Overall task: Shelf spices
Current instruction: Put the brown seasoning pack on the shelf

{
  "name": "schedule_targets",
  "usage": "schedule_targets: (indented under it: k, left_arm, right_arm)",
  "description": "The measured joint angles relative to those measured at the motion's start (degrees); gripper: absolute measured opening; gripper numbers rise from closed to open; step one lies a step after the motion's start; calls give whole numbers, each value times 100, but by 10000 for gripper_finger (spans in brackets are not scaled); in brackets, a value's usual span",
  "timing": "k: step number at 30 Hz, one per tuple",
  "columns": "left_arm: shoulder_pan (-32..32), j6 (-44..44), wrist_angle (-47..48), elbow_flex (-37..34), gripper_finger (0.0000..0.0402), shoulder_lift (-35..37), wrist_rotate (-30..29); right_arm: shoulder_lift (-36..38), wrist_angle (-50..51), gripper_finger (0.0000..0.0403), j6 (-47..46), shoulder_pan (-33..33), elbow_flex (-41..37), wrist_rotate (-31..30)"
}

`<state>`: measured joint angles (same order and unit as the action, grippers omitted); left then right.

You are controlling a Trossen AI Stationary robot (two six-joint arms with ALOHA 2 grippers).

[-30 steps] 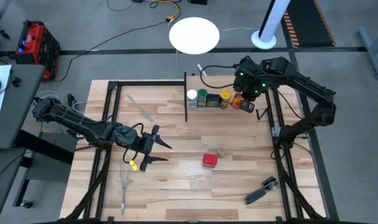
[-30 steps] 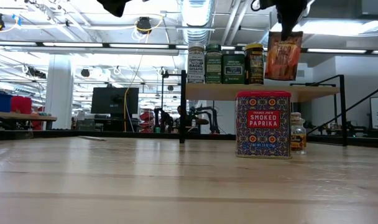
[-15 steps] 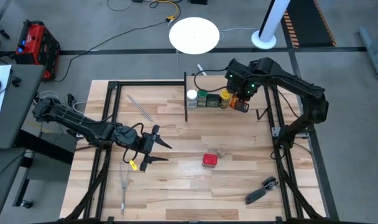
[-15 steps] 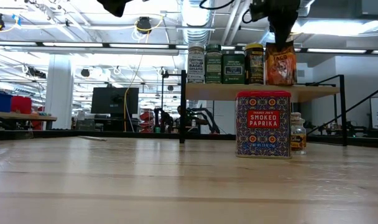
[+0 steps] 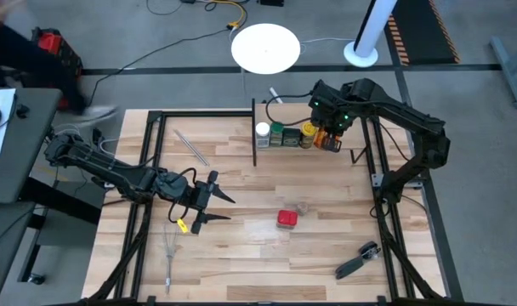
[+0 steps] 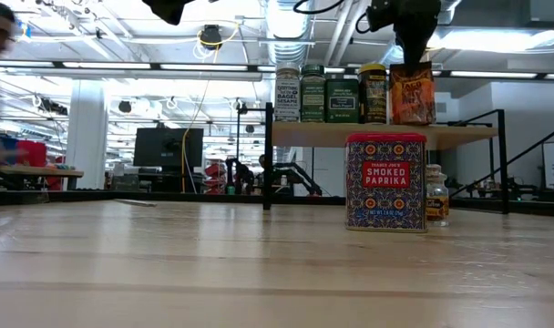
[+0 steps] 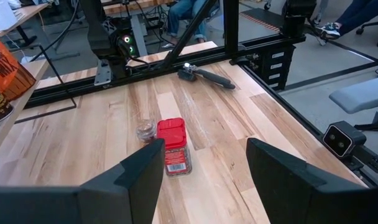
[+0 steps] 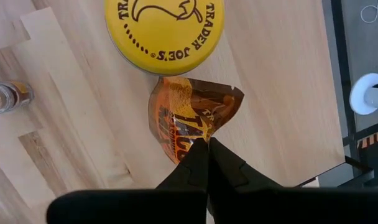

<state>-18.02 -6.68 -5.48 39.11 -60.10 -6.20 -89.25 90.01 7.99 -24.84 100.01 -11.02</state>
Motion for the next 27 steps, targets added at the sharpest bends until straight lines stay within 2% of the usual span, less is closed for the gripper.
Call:
schedule_targets:
  k: [14, 27]
  left_arm:
    - [-2, -19, 2, 0, 219, 0, 0]
    - [0, -23, 0, 0, 219, 0, 0]
  right_arm:
    - [2, 0, 3, -195, 46, 0, -130]
    - [2, 1, 3, -499, 484, 0, -737]
